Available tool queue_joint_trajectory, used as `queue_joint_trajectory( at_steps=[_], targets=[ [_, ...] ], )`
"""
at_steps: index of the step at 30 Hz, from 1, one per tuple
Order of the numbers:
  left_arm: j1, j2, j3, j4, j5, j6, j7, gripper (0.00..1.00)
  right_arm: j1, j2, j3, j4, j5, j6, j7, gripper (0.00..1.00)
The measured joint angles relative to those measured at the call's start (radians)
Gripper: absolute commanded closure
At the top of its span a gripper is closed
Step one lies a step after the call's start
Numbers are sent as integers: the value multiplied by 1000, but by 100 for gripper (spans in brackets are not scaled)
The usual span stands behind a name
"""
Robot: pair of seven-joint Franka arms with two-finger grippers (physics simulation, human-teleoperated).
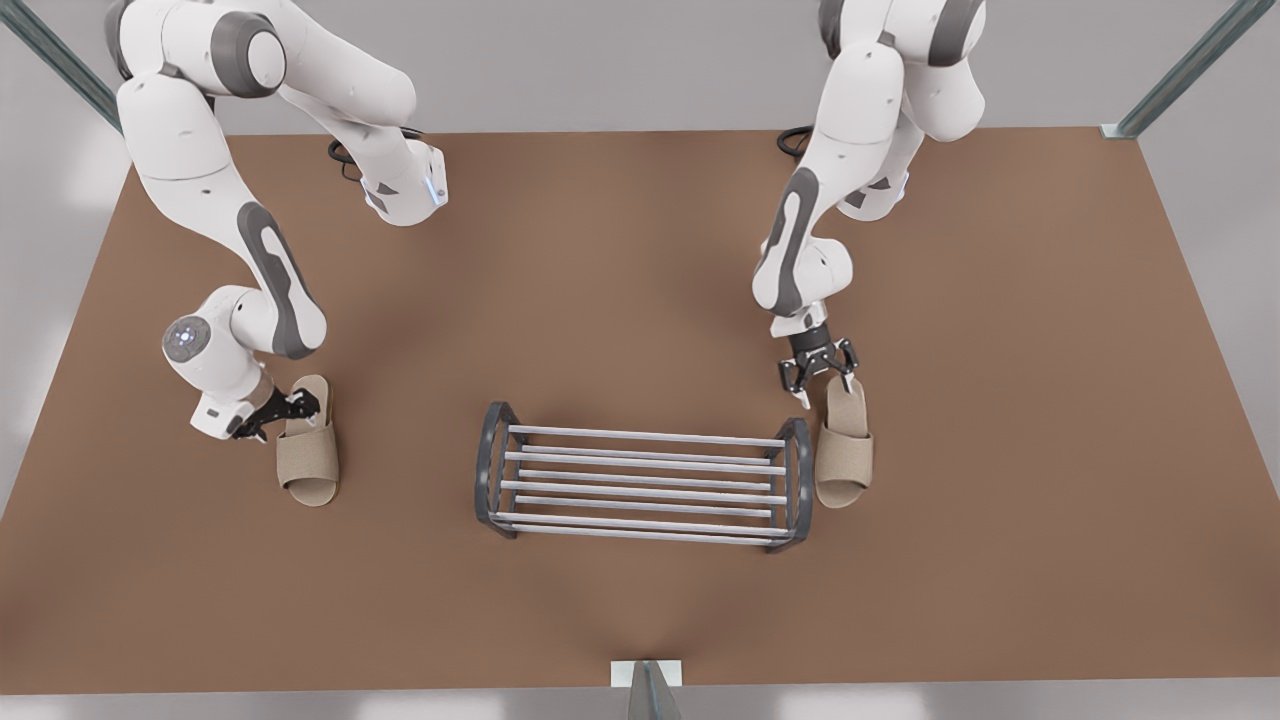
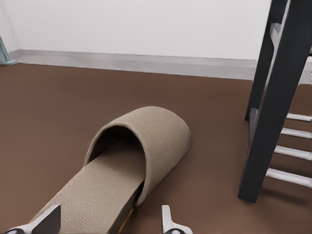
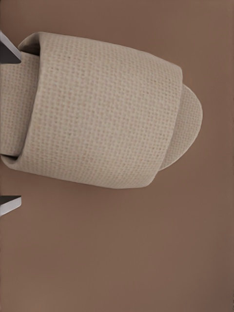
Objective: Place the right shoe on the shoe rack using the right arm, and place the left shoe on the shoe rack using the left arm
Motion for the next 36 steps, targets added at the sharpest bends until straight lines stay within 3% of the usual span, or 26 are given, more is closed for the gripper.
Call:
queue_joint_trajectory(
  at_steps=[20, 22, 24, 26, 30, 36],
  targets=[
    [96, 83, 3, 244, 205, 71, 0, 0, 28, 77, 0, 100, 51, 15, -36, 0],
    [107, 89, 2, 254, 122, 85, 51, 0, 29, 84, 0, 113, 53, 15, -38, 8],
    [120, 95, 2, 256, 35, 91, 126, 0, 29, 88, 0, 119, 55, 16, -40, 27],
    [130, 101, 3, 257, 8, 95, 173, 0, 29, 89, 0, 121, 56, 16, -42, 33],
    [139, 108, 2, 260, 161, 115, 31, 0, 29, 90, 0, 122, 58, 16, -45, 34],
    [139, 113, -3, 271, 226, 133, 0, 0, 33, 89, 1, 122, 70, 15, -48, 34]
  ],
)
